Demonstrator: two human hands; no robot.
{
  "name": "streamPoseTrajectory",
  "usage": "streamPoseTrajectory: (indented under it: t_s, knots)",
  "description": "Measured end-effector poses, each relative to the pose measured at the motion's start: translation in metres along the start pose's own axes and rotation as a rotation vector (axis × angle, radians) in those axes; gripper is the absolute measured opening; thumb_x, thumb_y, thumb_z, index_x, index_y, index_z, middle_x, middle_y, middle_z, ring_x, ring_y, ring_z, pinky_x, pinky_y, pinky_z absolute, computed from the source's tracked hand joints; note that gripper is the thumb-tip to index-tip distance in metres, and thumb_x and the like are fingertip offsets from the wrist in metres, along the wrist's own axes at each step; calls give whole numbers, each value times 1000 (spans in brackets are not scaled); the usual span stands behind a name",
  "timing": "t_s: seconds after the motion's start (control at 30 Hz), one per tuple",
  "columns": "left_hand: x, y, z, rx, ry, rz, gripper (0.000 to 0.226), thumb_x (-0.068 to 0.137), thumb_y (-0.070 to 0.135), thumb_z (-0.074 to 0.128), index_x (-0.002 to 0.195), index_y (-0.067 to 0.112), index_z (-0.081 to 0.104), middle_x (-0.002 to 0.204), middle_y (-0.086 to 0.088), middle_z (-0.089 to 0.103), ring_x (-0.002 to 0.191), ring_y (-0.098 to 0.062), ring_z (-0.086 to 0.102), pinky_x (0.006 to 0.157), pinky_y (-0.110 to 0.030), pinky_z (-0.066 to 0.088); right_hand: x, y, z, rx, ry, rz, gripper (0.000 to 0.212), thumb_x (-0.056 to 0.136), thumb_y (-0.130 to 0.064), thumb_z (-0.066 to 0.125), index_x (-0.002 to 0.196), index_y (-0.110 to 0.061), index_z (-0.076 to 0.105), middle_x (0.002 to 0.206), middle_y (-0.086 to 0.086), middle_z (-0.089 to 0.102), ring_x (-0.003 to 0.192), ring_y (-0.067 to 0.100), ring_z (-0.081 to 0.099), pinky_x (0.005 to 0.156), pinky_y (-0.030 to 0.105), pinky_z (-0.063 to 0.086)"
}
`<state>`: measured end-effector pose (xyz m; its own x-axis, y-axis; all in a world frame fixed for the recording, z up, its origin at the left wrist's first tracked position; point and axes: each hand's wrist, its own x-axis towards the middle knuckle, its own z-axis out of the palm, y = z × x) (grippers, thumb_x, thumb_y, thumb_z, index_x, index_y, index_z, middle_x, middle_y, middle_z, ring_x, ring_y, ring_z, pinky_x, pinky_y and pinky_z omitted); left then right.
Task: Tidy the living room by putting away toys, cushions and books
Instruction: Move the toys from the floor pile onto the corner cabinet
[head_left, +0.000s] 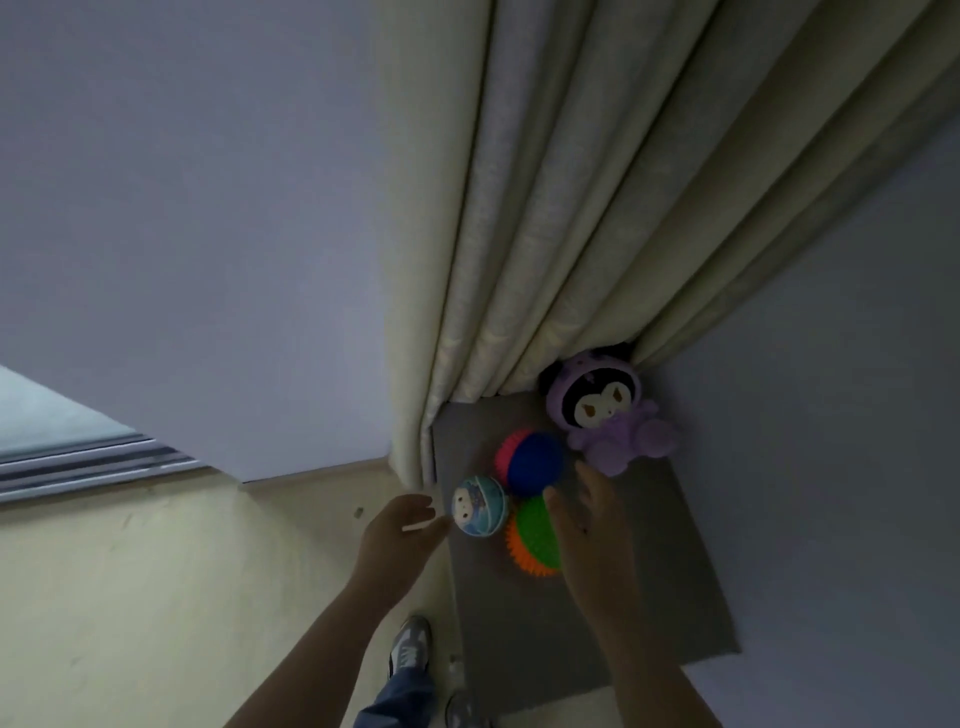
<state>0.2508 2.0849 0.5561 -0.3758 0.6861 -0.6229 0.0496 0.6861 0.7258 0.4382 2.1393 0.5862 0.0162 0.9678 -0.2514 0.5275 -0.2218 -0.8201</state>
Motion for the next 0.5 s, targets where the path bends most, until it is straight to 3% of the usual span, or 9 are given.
streamPoseTrajectory:
  t_s: [0.1,0.3,0.5]
  knots:
    - [-35,5,-11,-20,73,51,31,83,28,71,111,22,60,105,5,66,99,-18,62,93,-45,52,-11,-13,-12,7,-95,-22,51,91,-28,62,139,-18,45,138,0,51,122,13,50,103,37,43]
    - [-116,7,-34,-93,263,128,34,85,25,68,117,16,61,109,3,66,99,-11,63,92,-38,53,-43,-48,-23,-10,-316,-175,48,92,-23,61,138,-17,46,134,0,52,119,14,52,85,18,41]
    - [-190,-28,-73,-236,442,94,28,85,20,68,112,19,62,107,3,68,95,-10,65,82,-31,54,-98,-87,2,-53,-555,-344,41,93,-27,60,132,-19,50,128,0,55,111,11,53,91,28,45]
